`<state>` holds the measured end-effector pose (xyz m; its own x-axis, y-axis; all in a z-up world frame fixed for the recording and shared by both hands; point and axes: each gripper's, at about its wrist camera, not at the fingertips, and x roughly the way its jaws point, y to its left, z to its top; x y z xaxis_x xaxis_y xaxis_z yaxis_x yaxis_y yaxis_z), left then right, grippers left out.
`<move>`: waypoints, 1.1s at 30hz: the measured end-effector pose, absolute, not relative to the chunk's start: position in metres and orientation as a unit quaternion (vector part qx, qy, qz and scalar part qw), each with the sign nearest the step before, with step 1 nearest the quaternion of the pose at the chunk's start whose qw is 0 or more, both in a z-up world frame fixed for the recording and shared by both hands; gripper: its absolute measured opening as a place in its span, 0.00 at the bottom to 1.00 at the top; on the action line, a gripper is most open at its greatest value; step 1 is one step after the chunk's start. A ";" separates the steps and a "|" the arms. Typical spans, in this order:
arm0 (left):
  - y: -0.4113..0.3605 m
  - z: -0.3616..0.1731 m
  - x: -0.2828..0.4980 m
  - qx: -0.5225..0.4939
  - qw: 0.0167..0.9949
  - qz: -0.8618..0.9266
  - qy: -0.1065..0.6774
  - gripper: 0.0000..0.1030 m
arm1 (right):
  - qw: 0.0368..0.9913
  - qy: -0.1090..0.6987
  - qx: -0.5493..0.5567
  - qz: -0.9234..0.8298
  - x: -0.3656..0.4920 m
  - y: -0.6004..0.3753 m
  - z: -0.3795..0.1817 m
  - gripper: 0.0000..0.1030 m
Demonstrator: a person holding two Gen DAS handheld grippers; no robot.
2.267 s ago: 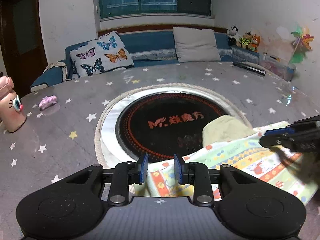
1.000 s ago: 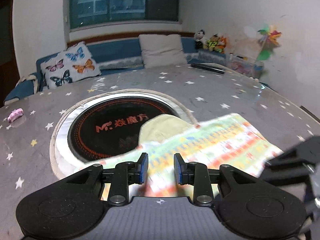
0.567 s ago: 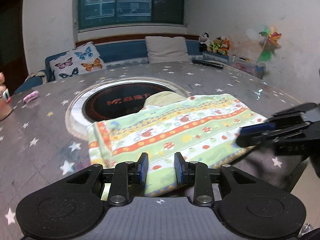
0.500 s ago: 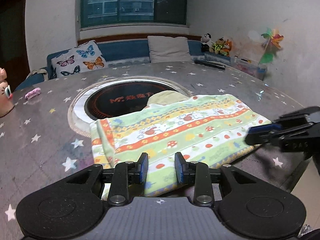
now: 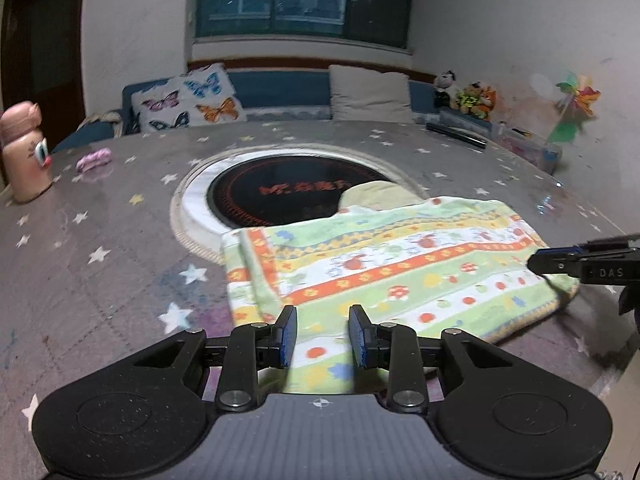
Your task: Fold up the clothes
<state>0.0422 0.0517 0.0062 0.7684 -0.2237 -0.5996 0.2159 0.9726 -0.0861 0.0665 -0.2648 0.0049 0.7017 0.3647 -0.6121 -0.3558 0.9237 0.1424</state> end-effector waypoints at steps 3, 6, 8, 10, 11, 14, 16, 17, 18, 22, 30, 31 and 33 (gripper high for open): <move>0.055 0.010 0.050 -0.006 0.941 -0.108 0.320 0.29 | 0.925 0.329 0.007 0.188 0.074 -0.266 0.010 0.14; 0.054 0.012 0.064 -0.008 0.942 -0.103 0.319 0.29 | 0.928 0.320 0.001 0.191 0.086 -0.262 0.017 0.15; 0.054 0.013 0.073 -0.009 0.942 -0.100 0.319 0.29 | 0.928 0.319 -0.006 0.195 0.100 -0.255 0.017 0.15; 0.053 0.014 0.083 -0.011 0.942 -0.098 0.322 0.29 | 0.927 0.318 -0.012 0.198 0.115 -0.248 0.017 0.15; 0.054 0.013 0.088 -0.012 0.941 -0.096 0.324 0.29 | 0.927 0.317 -0.015 0.200 0.122 -0.245 0.017 0.15; 0.056 0.012 0.101 -0.010 0.939 -0.093 0.330 0.29 | 0.926 0.323 -0.018 0.196 0.138 -0.241 0.012 0.15; 0.057 0.009 0.110 -0.007 0.938 -0.089 0.336 0.29 | 0.924 0.335 -0.013 0.187 0.148 -0.242 0.005 0.14; 0.058 0.007 0.113 -0.008 0.937 -0.085 0.339 0.29 | 0.924 0.337 -0.011 0.182 0.151 -0.244 0.002 0.14; 0.060 0.005 0.116 -0.008 0.937 -0.083 0.340 0.29 | 0.924 0.336 -0.008 0.183 0.152 -0.245 0.001 0.14; 0.061 0.005 0.122 -0.010 0.937 -0.079 0.341 0.29 | 0.925 0.332 -0.007 0.188 0.151 -0.245 0.005 0.14; 0.055 0.010 0.122 -0.003 0.936 -0.063 0.346 0.35 | 0.927 0.327 -0.024 0.183 0.149 -0.239 0.009 0.16; 0.054 0.011 0.120 -0.003 0.936 -0.061 0.346 0.46 | 0.927 0.324 -0.027 0.186 0.146 -0.238 0.012 0.17; 0.053 0.014 0.117 0.000 0.939 -0.055 0.341 0.50 | 0.927 0.319 -0.031 0.192 0.140 -0.235 0.017 0.22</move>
